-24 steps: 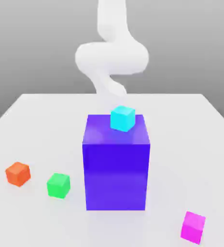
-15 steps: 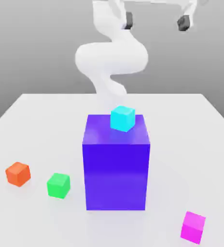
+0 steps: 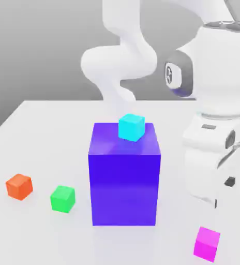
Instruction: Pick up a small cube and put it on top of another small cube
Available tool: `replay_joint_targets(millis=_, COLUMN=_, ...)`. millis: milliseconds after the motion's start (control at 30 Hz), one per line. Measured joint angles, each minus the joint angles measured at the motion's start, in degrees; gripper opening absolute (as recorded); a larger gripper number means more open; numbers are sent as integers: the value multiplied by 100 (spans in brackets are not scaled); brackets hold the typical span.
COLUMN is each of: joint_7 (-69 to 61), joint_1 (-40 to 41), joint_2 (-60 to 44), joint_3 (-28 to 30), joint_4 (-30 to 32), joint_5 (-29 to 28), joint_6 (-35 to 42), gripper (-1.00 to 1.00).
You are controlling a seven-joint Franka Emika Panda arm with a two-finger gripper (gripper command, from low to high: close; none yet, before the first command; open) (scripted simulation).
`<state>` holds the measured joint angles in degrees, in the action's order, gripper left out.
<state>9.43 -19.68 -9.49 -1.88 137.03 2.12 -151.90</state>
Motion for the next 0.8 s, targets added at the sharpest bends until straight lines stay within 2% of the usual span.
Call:
replay_joint_targets(millis=233, joint_7=-176, joint_1=-234, joint_2=-1444, joint_3=33, joint_4=-76, joint_5=-413, joint_6=-837, gripper=0)
replay_joint_targets(millis=267, joint_7=-170, joint_1=-243, joint_2=-1642, joint_3=42, joint_4=-115, joint_5=-424, joint_6=-991, gripper=-100)
replay_joint_targets(millis=500, joint_7=-164, joint_1=-243, joint_2=-1686, joint_3=42, joint_4=-124, joint_5=-435, joint_6=-1018, gripper=-100)
replay_joint_targets(millis=667, joint_7=-221, joint_1=-185, joint_2=-895, joint_3=16, joint_4=-30, joint_5=-376, joint_6=-291, gripper=-100)
replay_joint_targets(millis=800, joint_7=-729, joint_1=217, joint_2=-549, joint_3=384, joint_4=-100, joint_5=-612, joint_6=212, gripper=-100)
